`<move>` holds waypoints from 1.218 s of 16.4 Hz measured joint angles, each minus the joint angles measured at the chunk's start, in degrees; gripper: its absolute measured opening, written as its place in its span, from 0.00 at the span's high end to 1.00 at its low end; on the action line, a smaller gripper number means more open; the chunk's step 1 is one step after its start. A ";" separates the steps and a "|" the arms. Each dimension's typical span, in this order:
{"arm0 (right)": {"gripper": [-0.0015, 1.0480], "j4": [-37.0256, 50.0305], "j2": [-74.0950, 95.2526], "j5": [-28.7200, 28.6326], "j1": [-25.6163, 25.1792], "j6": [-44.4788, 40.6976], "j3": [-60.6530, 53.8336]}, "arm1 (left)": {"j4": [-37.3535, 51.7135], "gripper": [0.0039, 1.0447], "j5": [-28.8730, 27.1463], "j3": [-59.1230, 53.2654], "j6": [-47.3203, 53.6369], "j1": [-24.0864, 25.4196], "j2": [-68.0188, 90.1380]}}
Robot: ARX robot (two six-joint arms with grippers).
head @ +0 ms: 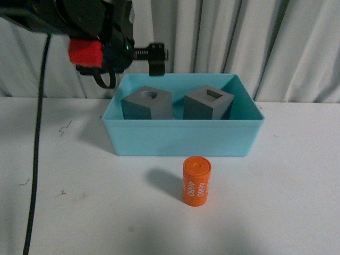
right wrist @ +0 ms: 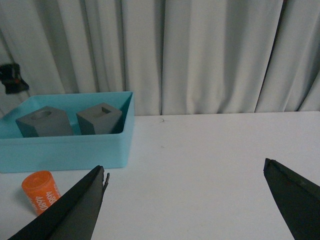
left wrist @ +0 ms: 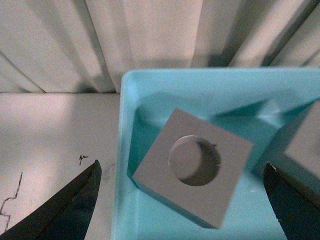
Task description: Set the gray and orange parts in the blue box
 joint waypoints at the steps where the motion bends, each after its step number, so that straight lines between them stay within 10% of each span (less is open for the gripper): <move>1: 0.06 0.00 0.00 0.00 0.00 0.00 0.00 | 1.95 0.06 2.01 -3.74 -2.86 0.24 -4.42; 8: 0.06 0.00 0.00 0.00 0.00 0.00 0.00 | 5.49 0.06 21.73 -62.45 -15.32 10.01 -60.28; 12: 0.06 0.00 0.00 0.00 0.00 0.00 0.00 | 4.72 0.06 22.45 -71.82 -15.23 10.23 -65.81; 14: 0.06 0.02 0.00 0.00 0.00 0.00 0.00 | 19.63 0.12 17.14 -75.21 -11.63 8.52 -63.52; 16: 0.06 -0.09 0.00 0.07 -0.02 0.00 0.00 | 38.80 0.31 7.19 -82.75 -0.39 8.72 -63.78; 20: 0.06 0.00 -0.02 0.00 0.00 0.00 0.00 | 45.75 0.78 9.99 -88.41 8.83 12.87 -71.67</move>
